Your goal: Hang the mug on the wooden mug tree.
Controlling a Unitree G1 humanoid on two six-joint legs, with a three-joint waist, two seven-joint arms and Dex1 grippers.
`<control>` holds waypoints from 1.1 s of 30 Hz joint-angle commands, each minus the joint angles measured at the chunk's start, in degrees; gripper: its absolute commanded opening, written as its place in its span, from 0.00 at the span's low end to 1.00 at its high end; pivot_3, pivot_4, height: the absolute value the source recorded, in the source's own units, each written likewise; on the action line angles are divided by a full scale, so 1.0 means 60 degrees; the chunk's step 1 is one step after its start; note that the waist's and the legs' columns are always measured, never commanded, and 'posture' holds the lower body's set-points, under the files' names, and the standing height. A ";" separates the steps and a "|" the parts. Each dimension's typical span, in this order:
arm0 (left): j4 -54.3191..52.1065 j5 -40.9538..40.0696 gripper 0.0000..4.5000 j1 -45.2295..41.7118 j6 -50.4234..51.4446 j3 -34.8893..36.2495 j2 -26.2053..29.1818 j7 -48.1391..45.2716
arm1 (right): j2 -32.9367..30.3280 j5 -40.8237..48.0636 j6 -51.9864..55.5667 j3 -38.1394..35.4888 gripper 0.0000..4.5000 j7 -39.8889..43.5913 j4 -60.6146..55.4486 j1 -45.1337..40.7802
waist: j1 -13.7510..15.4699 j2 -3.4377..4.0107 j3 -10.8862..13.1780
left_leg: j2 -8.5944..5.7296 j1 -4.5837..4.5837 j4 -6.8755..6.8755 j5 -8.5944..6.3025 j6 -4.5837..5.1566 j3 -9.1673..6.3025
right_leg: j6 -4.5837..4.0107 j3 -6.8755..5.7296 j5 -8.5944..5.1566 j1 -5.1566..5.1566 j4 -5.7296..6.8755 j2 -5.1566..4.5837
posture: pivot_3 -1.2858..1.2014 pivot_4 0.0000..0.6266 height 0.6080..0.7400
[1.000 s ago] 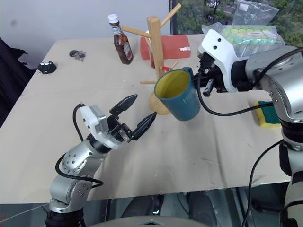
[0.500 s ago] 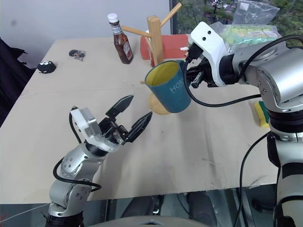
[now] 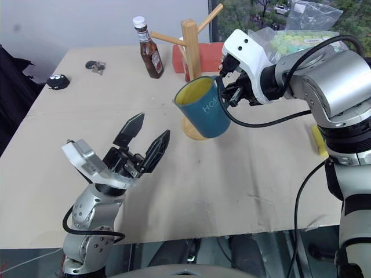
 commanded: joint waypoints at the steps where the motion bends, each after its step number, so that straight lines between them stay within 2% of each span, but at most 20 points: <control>1: -0.0392 0.0097 1.00 -0.0030 -0.0319 -0.0119 -0.0008 0.0047 | 0.0079 -0.0213 -0.0419 -0.0014 0.02 -0.0046 0.0169 -0.0448 | -0.0002 0.0000 0.0000 | 0.0000 0.0000 0.0000 0.0000 0.0000 0.0000 | 0.0000 0.0000 0.0000 0.0000 0.0000 0.0001 | 0.52 0.24 0.98; 3: -0.0379 0.0154 1.00 -0.0035 -0.0371 -0.0142 0.0003 0.0055 | 0.0191 -0.0356 -0.0623 0.0030 0.02 -0.0122 0.0360 -0.0490 | -0.0004 0.0000 0.0000 | 0.0000 0.0000 0.0000 0.0000 0.0000 0.0000 | 0.0000 0.0000 0.0000 -0.0001 0.0000 0.0001 | 0.52 0.24 0.98; 4: -0.0375 0.0180 1.00 -0.0036 -0.0391 -0.0158 0.0008 0.0063 | 0.0236 -0.0416 -0.0715 0.0035 0.14 -0.0148 0.0438 -0.0504 | -0.0006 0.0000 0.0000 | 0.0000 0.0000 0.0000 0.0000 0.0000 0.0001 | 0.0000 0.0000 0.0000 -0.0001 0.0000 0.0001 | 0.52 0.24 0.98; 6: -0.0352 0.0275 1.00 -0.0027 -0.0427 -0.0185 0.0046 0.0054 | 0.0344 -0.0526 -0.0859 0.0017 0.28 -0.0203 0.0625 -0.0565 | -0.0004 0.0000 0.0000 | 0.0000 0.0000 0.0000 0.0000 0.0000 0.0001 | 0.0000 0.0000 0.0001 -0.0001 0.0001 0.0002 | 0.52 0.24 0.98; 12: -0.0323 0.0279 1.00 -0.0046 -0.0447 -0.0198 0.0111 0.0060 | 0.0552 -0.0612 -0.0819 -0.0346 0.93 -0.0426 0.1030 -0.0729 | -0.0004 0.0000 -0.0002 | 0.0000 0.0000 0.0000 0.0000 0.0000 -0.0001 | 0.0001 0.0000 0.0001 -0.0001 0.0001 0.0003 | 0.52 0.24 0.98; 13: -0.0316 0.0273 1.00 -0.0055 -0.0441 -0.0197 0.0127 0.0057 | 0.0523 -0.0589 -0.0790 -0.0423 0.98 -0.0421 0.1054 -0.0726 | -0.0002 0.0000 -0.0002 | 0.0000 0.0000 0.0000 0.0000 0.0000 -0.0001 | 0.0000 0.0000 0.0001 -0.0001 0.0001 0.0003 | 0.52 0.24 0.98; 16: -0.0310 0.0289 1.00 -0.0064 -0.0399 -0.0204 0.0214 0.0046 | 0.0240 -0.0397 -0.0654 -0.0763 0.98 -0.0290 0.0965 -0.0536 | 0.0009 0.0000 -0.0002 | 0.0000 -0.0001 0.0000 0.0000 0.0000 -0.0001 | 0.0000 0.0000 0.0001 -0.0001 0.0001 0.0004 | 0.52 0.24 0.98; 21: -0.0339 0.0593 1.00 0.0168 -0.0115 -0.0218 0.0460 0.0272 | -0.0385 0.0131 -0.0778 -0.1984 0.98 -0.0159 0.0106 0.1018 | 0.0021 -0.0015 -0.0011 | -0.0004 -0.0006 0.0000 -0.0001 0.0001 -0.0009 | 0.0001 -0.0012 0.0001 0.0002 -0.0005 0.0005 | 0.52 0.24 0.98; 24: -0.0273 0.0900 1.00 0.0753 0.0862 -0.0596 0.0928 0.0470 | -0.0532 0.0764 -0.1978 -0.4365 0.98 0.0232 -0.0654 0.4235 | 0.0081 -0.0088 -0.0073 | 0.0001 0.0001 -0.0006 -0.0001 0.0001 -0.0013 | 0.0002 -0.0014 0.0001 0.0007 -0.0002 0.0003 | 0.52 0.24 0.98; 27: -0.0180 0.1075 1.00 0.1231 0.1253 -0.0755 0.1263 0.0460 | -0.0156 0.1131 -0.2987 -0.5701 0.98 0.0212 -0.1312 0.6306 | 0.0073 -0.0062 -0.0063 | -0.0009 -0.0007 -0.0007 -0.0002 0.0005 -0.0013 | 0.0003 -0.0016 0.0001 0.0002 0.0005 0.0003 | 0.52 0.24 0.98; 29: 0.0076 0.1376 1.00 0.1502 0.1538 -0.0744 0.1467 0.0588 | 0.0552 0.1416 -0.4135 -0.6534 0.98 0.0249 -0.1910 0.7851 | 0.0011 -0.0036 -0.0066 | -0.0011 -0.0001 0.0003 -0.0003 0.0009 0.0015 | 0.0013 0.0014 0.0007 -0.0002 0.0015 0.0004 | 0.52 0.24 0.98; 31: 0.0320 0.1705 1.00 0.1733 0.1634 -0.0743 0.1671 0.0573 | 0.1132 0.1614 -0.5304 -0.6830 0.98 0.0692 -0.2440 0.9343 | -0.0007 -0.0032 -0.0077 | 0.0003 0.0032 0.0001 -0.0002 0.0007 0.0034 | 0.0023 0.0034 0.0013 0.0008 0.0039 0.0009 | 0.52 0.24 0.98; 33: 0.0472 0.1932 1.00 0.1932 0.1694 -0.0813 0.1822 0.0525 | 0.1411 0.0978 -0.6589 -0.6387 0.98 0.0982 -0.2401 1.0962 | -0.0012 -0.0024 -0.0085 | 0.0016 0.0062 -0.0001 -0.0004 0.0009 0.0042 | 0.0021 0.0038 0.0011 0.0023 0.0072 0.0034 | 0.52 0.24 0.98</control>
